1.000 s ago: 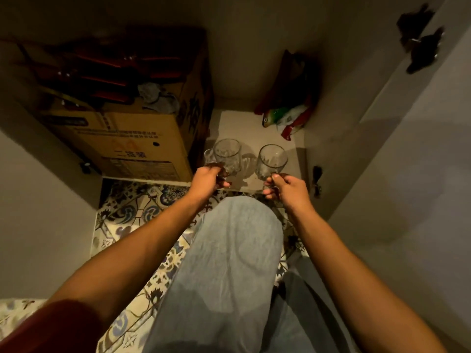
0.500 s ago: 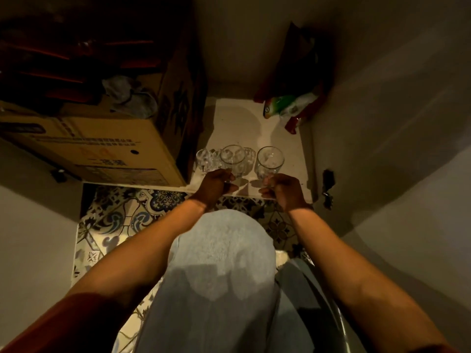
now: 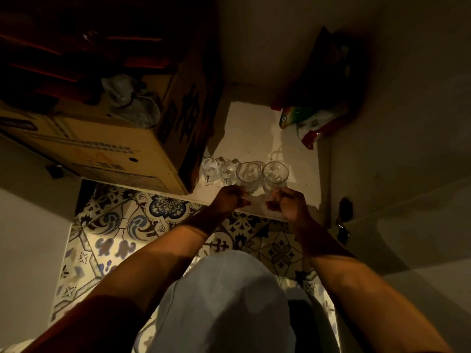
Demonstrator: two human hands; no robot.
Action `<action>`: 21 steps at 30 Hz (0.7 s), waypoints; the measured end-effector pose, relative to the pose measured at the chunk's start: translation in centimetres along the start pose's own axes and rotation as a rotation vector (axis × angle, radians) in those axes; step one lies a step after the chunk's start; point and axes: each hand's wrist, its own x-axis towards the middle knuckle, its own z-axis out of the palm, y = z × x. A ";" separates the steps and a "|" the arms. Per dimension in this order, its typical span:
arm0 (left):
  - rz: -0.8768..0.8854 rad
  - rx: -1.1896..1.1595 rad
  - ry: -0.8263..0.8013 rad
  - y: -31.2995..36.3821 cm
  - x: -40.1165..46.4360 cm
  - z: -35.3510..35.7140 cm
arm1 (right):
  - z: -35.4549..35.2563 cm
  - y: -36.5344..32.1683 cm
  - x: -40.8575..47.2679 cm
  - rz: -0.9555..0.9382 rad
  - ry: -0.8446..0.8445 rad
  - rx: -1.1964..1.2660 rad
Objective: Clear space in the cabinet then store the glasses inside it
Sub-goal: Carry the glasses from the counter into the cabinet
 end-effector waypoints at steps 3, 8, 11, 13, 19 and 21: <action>0.010 0.042 0.032 -0.4 0.8 0.1 | -2.6 0.9 3.3 0.045 -0.070 0.066; 0.024 0.084 0.026 -1.0 2.2 -0.5 | 0.5 0.1 1.0 0.083 0.087 0.006; 0.058 0.070 -0.063 -1.9 2.8 -1.2 | -0.1 1.0 2.3 0.065 0.175 0.029; 0.068 0.102 -0.072 -2.3 3.0 -1.5 | -0.1 1.4 2.2 0.044 0.203 -0.048; 0.091 0.167 -0.079 -2.9 4.2 -2.2 | 0.0 1.7 1.5 -0.045 0.135 -0.148; 0.120 0.198 -0.092 -3.2 4.9 -2.5 | 0.0 2.0 1.8 -0.051 0.142 -0.182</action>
